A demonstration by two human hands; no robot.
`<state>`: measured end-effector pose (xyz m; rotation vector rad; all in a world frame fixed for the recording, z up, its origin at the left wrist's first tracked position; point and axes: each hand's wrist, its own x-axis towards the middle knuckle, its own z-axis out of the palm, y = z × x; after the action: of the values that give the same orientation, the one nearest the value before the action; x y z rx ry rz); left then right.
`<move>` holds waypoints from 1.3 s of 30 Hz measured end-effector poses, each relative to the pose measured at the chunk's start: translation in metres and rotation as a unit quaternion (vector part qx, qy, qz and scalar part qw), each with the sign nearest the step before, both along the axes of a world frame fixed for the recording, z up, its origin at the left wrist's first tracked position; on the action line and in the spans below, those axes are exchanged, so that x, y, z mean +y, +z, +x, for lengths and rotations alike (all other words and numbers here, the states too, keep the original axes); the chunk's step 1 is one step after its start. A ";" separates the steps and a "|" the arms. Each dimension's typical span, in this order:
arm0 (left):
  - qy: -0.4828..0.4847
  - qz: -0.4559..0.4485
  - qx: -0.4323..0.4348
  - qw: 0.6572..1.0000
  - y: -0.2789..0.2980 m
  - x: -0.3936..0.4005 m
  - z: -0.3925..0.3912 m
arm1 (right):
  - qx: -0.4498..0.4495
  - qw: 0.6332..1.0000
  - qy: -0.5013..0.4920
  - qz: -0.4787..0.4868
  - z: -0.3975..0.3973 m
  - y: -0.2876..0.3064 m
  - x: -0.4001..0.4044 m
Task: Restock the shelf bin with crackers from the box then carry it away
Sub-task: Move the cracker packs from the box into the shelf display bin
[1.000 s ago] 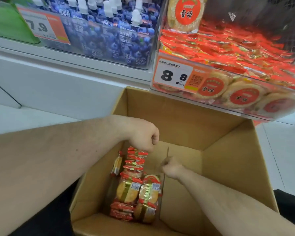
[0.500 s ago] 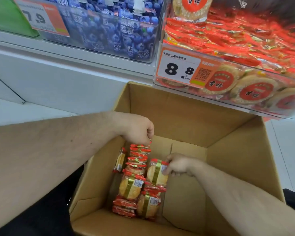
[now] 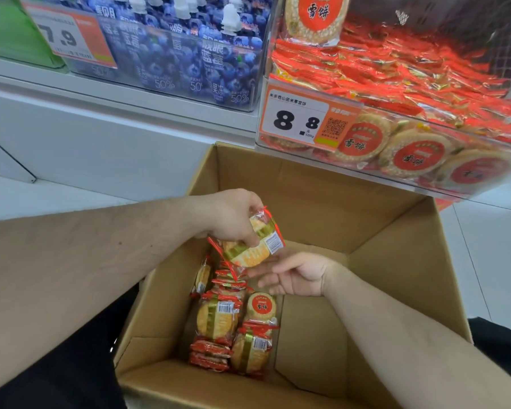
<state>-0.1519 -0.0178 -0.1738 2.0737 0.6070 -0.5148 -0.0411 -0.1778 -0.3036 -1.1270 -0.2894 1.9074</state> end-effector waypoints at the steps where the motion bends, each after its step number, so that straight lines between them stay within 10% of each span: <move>1: 0.001 0.001 0.001 1.000 0.000 0.002 -0.001 | -0.040 0.998 0.004 -0.053 -0.009 -0.013 -0.004; 5: 0.002 0.007 0.010 1.000 0.000 0.010 -0.001 | -0.408 0.866 0.166 -0.236 -0.047 -0.066 -0.015; 13: 0.007 0.013 0.028 1.000 0.000 0.019 0.002 | -0.502 0.775 0.301 -0.240 -0.080 -0.098 -0.017; 20: -0.012 0.031 -0.016 0.999 0.015 0.016 0.005 | -0.550 0.752 0.323 -0.167 -0.048 -0.058 -0.009; 28: 0.026 -0.037 -0.176 0.983 0.052 0.007 -0.007 | -0.654 0.746 0.124 -0.034 0.031 0.086 -0.039; 39: -0.006 -0.108 -0.157 0.982 0.068 0.012 -0.045 | -0.647 0.756 -0.078 0.063 0.028 0.172 -0.092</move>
<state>-0.1966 -0.0060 -0.1055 1.9002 0.3365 -0.2392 -0.0133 -0.2699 -0.1314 -2.1308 -0.9981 0.6369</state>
